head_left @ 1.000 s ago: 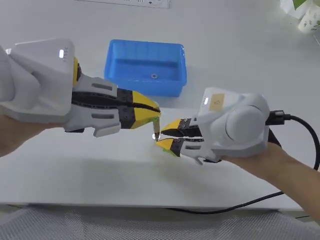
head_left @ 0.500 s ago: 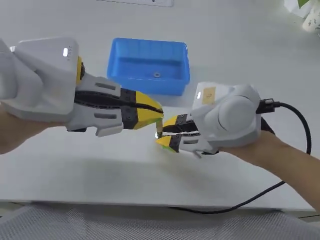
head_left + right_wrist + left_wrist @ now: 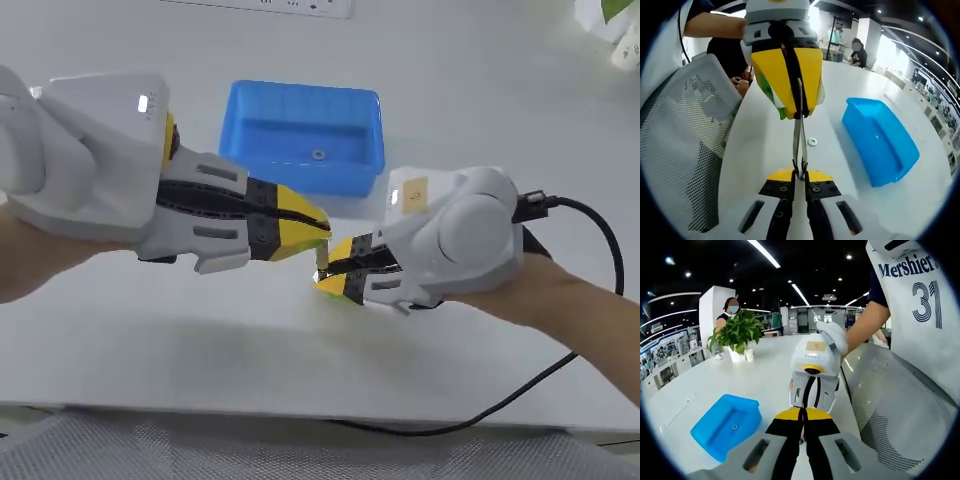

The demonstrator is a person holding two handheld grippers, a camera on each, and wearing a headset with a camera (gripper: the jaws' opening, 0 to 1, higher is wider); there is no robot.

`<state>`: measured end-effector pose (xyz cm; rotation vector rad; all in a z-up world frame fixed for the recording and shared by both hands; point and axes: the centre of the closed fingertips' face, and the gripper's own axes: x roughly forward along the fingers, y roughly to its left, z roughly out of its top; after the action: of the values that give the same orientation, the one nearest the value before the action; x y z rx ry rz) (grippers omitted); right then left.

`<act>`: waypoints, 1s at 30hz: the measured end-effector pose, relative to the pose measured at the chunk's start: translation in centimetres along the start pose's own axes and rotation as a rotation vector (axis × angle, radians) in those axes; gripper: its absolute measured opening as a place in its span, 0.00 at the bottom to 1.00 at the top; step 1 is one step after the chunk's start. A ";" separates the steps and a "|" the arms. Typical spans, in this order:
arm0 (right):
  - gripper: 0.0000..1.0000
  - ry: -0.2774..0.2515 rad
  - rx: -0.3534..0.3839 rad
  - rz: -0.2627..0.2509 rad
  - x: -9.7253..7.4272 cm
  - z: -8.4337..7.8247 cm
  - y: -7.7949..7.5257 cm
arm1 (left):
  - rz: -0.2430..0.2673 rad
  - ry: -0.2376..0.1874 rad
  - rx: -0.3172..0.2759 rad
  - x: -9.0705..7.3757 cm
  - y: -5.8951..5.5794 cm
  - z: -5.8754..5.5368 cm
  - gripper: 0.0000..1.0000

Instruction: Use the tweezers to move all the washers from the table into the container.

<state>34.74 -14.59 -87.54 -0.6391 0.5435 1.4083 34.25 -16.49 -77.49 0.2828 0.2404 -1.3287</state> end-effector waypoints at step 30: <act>0.08 -0.100 -0.068 -0.182 -3.8 6.5 -7.4 | 0.072 -0.046 0.165 -2.7 6.2 6.5 0.04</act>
<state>41.60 -13.19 -79.58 -0.6522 0.3507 1.2838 39.74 -14.92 -70.03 0.3957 0.0806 -1.2843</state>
